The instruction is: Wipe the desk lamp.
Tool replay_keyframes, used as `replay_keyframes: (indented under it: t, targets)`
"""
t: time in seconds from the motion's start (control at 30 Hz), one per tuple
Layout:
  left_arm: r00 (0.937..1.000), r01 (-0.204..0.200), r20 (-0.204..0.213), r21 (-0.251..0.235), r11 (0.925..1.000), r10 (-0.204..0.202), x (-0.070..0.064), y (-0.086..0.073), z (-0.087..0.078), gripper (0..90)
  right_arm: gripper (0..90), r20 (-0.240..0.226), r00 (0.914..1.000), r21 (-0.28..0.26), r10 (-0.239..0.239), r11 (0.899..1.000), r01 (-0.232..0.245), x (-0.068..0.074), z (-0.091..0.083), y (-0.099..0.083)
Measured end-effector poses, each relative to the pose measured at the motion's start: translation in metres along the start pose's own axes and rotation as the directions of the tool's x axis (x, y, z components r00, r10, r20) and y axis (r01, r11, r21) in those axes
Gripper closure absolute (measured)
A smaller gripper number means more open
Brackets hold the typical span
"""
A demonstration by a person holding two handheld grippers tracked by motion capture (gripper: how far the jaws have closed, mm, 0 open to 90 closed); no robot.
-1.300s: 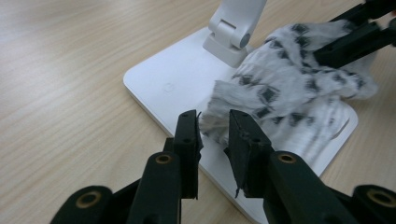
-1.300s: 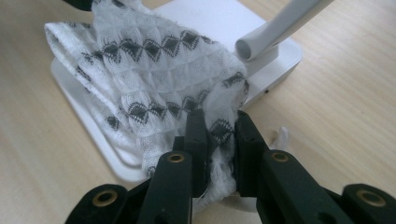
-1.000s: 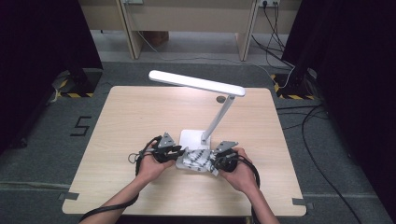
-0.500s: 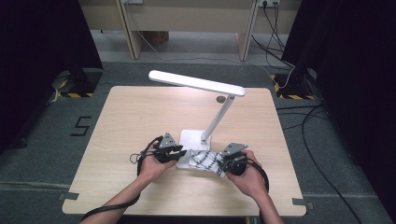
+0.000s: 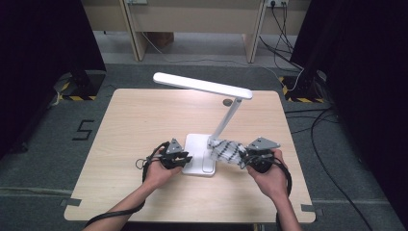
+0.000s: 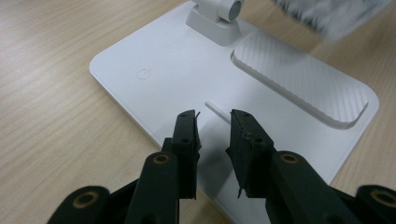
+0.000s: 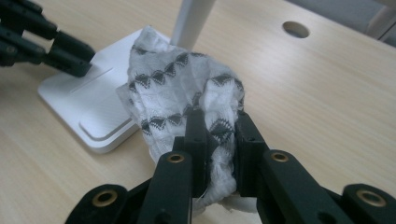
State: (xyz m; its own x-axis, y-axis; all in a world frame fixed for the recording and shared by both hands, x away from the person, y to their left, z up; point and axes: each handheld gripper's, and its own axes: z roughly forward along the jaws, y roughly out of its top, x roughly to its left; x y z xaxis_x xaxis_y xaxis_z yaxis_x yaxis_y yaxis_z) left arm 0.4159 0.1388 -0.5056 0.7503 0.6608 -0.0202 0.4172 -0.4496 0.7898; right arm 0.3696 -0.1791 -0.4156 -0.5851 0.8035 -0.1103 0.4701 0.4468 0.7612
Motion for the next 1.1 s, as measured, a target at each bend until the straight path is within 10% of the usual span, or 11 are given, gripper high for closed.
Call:
replay_keyframes:
  t: [0.6, 1.1]
  targets:
    - [1.0000, -0.005, 0.003, -0.006, 1.0000, 0.005, 0.000, 0.000, 0.001, 72.6, 79.9, 0.121, 0.9881, -0.174, 0.095, 0.982, -0.073, -0.021, -0.023, 0.021]
    - [1.0000, -0.002, 0.006, -0.012, 0.9999, 0.002, 0.000, -0.001, 0.001, 73.1, 79.9, 0.184, 0.9647, -0.398, 0.188, 0.912, -0.102, -0.026, -0.042, 0.049]
